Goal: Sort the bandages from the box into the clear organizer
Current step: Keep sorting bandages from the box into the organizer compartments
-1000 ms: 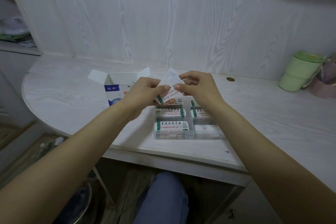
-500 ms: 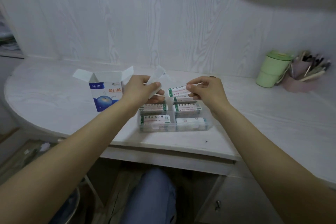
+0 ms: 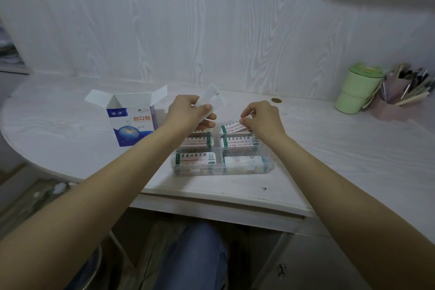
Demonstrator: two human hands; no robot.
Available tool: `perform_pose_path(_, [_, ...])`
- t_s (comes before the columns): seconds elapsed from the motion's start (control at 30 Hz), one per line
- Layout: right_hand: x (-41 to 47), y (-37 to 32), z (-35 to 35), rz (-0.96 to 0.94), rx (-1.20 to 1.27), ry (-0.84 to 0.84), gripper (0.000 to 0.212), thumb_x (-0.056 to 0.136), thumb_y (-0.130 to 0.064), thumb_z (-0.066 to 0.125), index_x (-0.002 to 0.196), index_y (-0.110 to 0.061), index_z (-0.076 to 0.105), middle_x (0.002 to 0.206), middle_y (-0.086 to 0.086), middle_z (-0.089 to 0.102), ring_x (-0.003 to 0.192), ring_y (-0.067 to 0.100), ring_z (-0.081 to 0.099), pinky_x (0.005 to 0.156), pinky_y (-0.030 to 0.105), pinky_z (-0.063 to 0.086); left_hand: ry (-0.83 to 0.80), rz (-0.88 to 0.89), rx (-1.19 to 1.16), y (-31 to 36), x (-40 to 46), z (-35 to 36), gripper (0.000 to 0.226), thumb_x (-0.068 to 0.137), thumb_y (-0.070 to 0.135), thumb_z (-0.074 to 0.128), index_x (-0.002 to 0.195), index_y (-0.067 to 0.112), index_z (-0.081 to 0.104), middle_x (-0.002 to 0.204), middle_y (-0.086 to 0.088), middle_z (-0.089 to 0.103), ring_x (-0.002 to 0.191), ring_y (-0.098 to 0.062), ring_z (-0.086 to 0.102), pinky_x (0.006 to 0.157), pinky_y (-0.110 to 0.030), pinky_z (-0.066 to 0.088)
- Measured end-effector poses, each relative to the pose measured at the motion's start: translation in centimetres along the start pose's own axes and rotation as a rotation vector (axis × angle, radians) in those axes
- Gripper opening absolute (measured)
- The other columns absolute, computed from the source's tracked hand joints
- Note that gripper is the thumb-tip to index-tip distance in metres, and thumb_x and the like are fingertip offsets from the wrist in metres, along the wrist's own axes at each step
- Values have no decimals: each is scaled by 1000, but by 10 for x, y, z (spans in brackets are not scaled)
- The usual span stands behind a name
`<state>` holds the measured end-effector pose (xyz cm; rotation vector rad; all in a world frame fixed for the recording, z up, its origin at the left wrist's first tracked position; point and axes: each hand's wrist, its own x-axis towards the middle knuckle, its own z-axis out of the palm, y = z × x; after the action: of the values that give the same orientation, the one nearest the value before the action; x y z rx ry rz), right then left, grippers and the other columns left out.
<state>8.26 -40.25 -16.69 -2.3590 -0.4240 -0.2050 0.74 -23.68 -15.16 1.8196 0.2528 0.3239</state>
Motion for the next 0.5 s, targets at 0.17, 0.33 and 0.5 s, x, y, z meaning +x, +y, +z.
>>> perform_pose_path(0.17, [3, 2, 2, -6, -209, -77, 9, 84, -18, 69, 92, -13, 70, 87, 0, 57, 87, 16, 54, 68, 28, 42, -8, 15, -18, 1, 4, 3, 9, 95, 12, 53, 102, 10, 60, 85, -9, 70, 67, -18, 69, 64, -24, 57])
perform_pose_path(0.33, [4, 0, 0, 10, -339, -111, 18, 85, -27, 69, 99, -16, 67, 102, 2, 66, 97, 21, 60, 68, 29, 42, -45, 48, 79, 3, 6, 11, 7, 96, 16, 52, 99, 14, 58, 83, -1, 70, 68, -18, 69, 65, -27, 56])
perform_pose_path(0.5, [6, -3, -8, 47, -356, -80, 18, 87, -25, 65, 100, -13, 66, 101, 6, 65, 97, 26, 61, 68, 31, 41, -165, 109, 380, 5, 10, 22, 14, 99, 19, 46, 106, 12, 55, 90, 1, 69, 57, -6, 62, 43, -12, 42])
